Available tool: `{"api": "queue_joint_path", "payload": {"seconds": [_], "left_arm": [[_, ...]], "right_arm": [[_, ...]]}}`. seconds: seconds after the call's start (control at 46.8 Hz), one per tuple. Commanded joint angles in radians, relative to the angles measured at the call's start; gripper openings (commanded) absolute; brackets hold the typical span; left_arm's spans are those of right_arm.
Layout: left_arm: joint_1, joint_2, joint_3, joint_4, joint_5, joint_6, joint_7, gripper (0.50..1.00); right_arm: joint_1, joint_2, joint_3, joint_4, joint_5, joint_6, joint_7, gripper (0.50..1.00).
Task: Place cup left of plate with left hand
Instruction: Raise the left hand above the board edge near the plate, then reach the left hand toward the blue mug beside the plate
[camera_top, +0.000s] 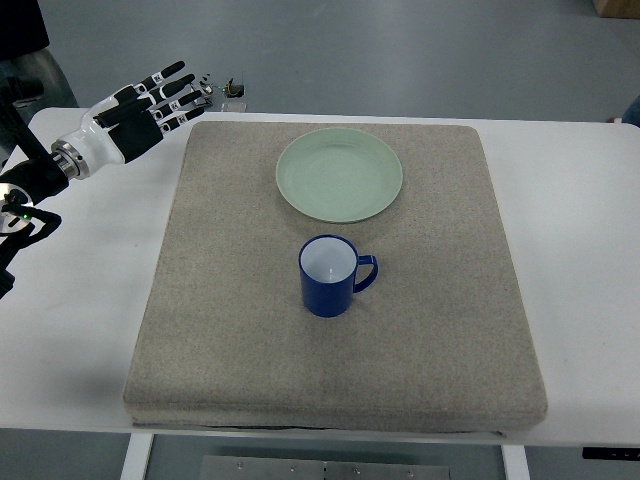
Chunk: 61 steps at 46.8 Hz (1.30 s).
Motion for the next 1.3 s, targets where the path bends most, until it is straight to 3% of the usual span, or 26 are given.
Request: {"api": "queue_joint_path", "payload": {"seconds": [0.0,0.385,0.684,0.92,1.155,1.283], "left_arm": [[0.002,0.002,0.002,-0.006,0.002,-0.006,-0.002,0.996],[0.000,0.003,-0.018,0.009,-0.014,0.008,-0.009,0.996],[0.008,0.012,-0.003,0.014,0.070,-0.050,-0.029,0.996],[0.046,0.046,-0.015,-0.119,0.304,-0.089,-0.152,0.996],[0.107,0.101,0.000,-0.290,0.442,-0.113,-0.207,0.996],[0.153,0.103,0.000,-0.351,0.575,-0.114,-0.296,0.996]], "right_arm": [[0.000,0.000,0.000,0.000,0.001,0.000,0.000,0.934],[0.000,0.000,0.000,0.000,0.000,0.000,0.000,0.934],[0.000,0.000,0.000,0.000,0.000,0.000,0.000,0.934],[0.000,0.000,0.000,0.000,0.000,0.000,0.000,0.934],[0.000,0.000,0.000,0.000,0.001,0.000,0.000,0.934],[0.000,0.000,0.000,0.000,0.000,0.000,0.000,0.934]]}}
